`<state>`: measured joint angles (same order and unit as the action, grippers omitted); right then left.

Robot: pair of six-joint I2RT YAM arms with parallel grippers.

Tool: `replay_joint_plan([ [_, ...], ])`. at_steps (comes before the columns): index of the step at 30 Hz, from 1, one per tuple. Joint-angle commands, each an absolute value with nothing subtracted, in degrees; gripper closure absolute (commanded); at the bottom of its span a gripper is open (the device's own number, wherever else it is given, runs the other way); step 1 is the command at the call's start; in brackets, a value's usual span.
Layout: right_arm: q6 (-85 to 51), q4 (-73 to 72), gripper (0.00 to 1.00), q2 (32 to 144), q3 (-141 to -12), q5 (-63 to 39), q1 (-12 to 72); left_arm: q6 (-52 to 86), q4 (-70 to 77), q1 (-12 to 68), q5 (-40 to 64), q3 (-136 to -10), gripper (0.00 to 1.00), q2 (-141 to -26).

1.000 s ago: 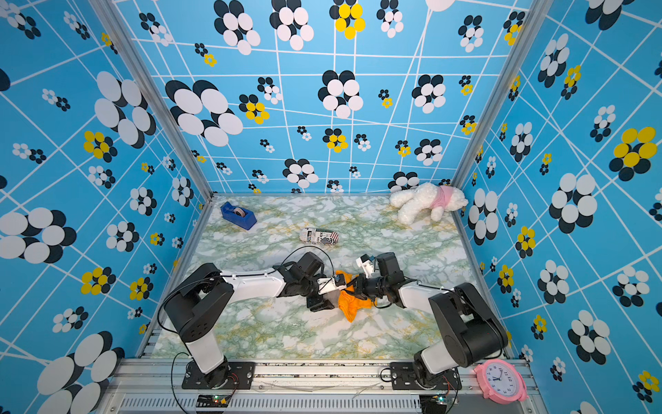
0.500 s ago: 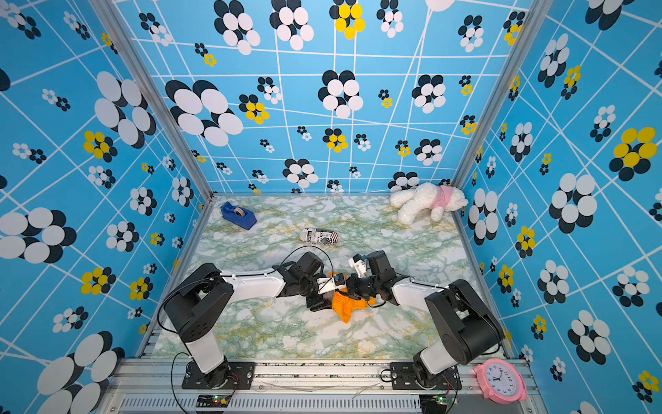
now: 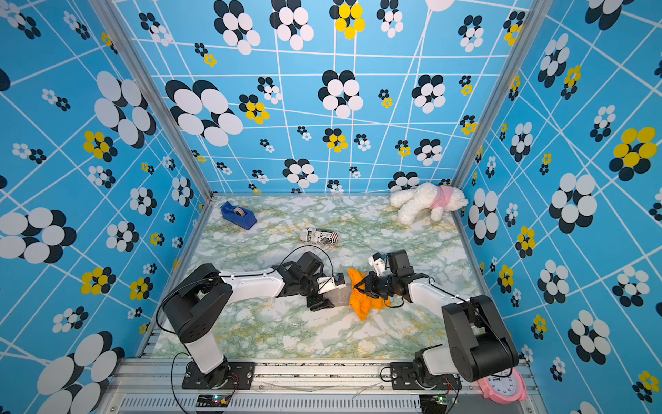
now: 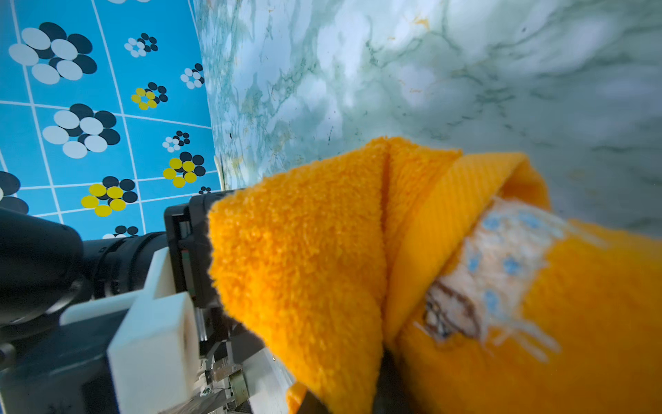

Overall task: Wipe the eyeglass case
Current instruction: Wipe the dirt from the eyeglass case.

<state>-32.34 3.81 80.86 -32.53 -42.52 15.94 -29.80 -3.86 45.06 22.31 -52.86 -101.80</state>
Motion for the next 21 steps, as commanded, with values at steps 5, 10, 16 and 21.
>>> replay_joint_plan([
  [5,-36.27,5.31,1.00,85.24,-32.66,-38.85,21.97,-30.96,-0.97,44.71,23.29,-53.87,0.60,-98.26],
  [10,-46.27,-7.91,1.00,89.81,-32.65,-41.48,27.15,-30.61,-0.41,44.92,23.12,-54.26,0.60,-98.88],
  [16,-47.38,-11.46,1.00,93.14,-32.41,-43.39,27.14,-30.45,-0.04,45.16,23.12,-54.42,0.60,-99.49],
  [21,-33.22,8.70,1.00,87.20,-33.83,-39.25,18.14,-30.84,-0.50,45.09,22.67,-54.06,0.60,-99.09],
])
